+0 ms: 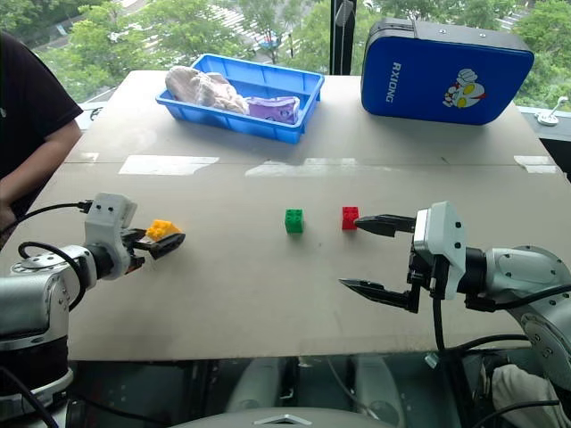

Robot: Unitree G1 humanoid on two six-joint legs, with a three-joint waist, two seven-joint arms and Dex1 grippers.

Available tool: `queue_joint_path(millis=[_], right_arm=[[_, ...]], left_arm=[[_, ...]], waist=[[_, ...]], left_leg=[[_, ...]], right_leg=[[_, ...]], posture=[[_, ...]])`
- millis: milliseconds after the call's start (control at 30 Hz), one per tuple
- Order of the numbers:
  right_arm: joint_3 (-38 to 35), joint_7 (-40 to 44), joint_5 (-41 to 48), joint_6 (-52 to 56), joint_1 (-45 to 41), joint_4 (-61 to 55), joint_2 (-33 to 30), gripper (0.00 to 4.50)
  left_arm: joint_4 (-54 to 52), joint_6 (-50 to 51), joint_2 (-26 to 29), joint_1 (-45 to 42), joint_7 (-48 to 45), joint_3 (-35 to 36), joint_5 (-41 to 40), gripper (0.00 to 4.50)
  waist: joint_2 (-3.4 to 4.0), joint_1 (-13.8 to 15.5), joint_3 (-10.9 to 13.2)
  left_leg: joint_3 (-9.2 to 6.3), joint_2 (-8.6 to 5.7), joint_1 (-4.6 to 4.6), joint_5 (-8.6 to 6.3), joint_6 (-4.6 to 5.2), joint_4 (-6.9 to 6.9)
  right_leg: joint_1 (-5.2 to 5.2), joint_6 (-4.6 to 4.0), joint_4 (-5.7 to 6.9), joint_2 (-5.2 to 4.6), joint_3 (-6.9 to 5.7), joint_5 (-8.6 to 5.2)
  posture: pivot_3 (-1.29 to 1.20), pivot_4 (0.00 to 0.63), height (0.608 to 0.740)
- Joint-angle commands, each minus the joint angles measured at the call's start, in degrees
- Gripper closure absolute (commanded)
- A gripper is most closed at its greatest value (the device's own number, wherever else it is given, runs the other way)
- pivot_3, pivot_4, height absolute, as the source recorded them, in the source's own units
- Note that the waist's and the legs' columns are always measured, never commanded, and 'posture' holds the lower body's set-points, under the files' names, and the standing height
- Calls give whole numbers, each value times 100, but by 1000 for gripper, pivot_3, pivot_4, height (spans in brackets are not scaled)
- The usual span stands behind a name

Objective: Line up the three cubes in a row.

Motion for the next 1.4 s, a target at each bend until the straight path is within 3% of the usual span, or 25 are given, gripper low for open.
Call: queue_joint_path(millis=[33,100,133,233,400,533,667,967,1400], right_arm=[[-180,-110,57,-40,39,-247,-53,98],[-202,-149,61,-37,84,-284,-63,98],[-218,-172,67,-29,107,-307,-70,98],[-282,-244,93,-3,174,-380,-83,98],[-359,-314,134,12,268,-450,-117,98],[-456,-416,190,41,358,-535,-151,98],[-551,-580,241,106,460,-716,-178,98],[-804,-1135,460,351,712,-1219,-221,98],[-991,-1559,655,450,946,-1415,-296,98]], left_arm=[[303,-545,187,-64,-73,-83,-62,2168],[460,-778,270,-40,-137,-144,-85,3140],[541,-932,336,-30,-218,-177,-103,3205],[731,-1613,570,-43,-817,-302,-314,3175],[1480,-3228,1117,-420,-2721,-951,-566,3175],[2802,-4587,1239,-1590,-4045,-2033,-123,3175],[4347,-5968,935,-2831,-4814,-2940,525,3175],[6822,-7780,162,-4421,-5223,-3705,1448,3175],[7603,-8368,-129,-4797,-5371,-3669,1670,3175]], waist=[[0,0,0],[0,0,0],[0,0,0],[0,0,0],[0,19,0],[2,49,-1],[1,44,-2],[-5,-7,1],[-7,4,1]], left_leg=[[1,0,0,0,0,0],[1,0,1,0,0,0],[1,0,1,0,0,0],[1,1,0,0,0,0],[1,-2,-7,-1,-1,0],[2,-7,-8,-1,0,0],[6,-13,-14,-1,3,0],[16,-17,-24,-5,10,5],[4,-9,-24,-5,12,15]], right_leg=[[0,0,0,0,0,0],[0,0,0,-2,0,0],[0,0,0,-3,-1,0],[-2,0,0,-8,-3,0],[-6,-2,-4,-21,-11,0],[-4,-2,-5,-24,-15,0],[-4,-1,-9,-16,-14,0],[-8,1,-12,6,-6,0],[-6,2,-9,3,-4,0]], posture=[[0,150,740],[0,150,740],[0,150,740],[0,150,740],[0,150,740],[0,150,740],[0,150,740],[0,150,740],[0,150,740]])
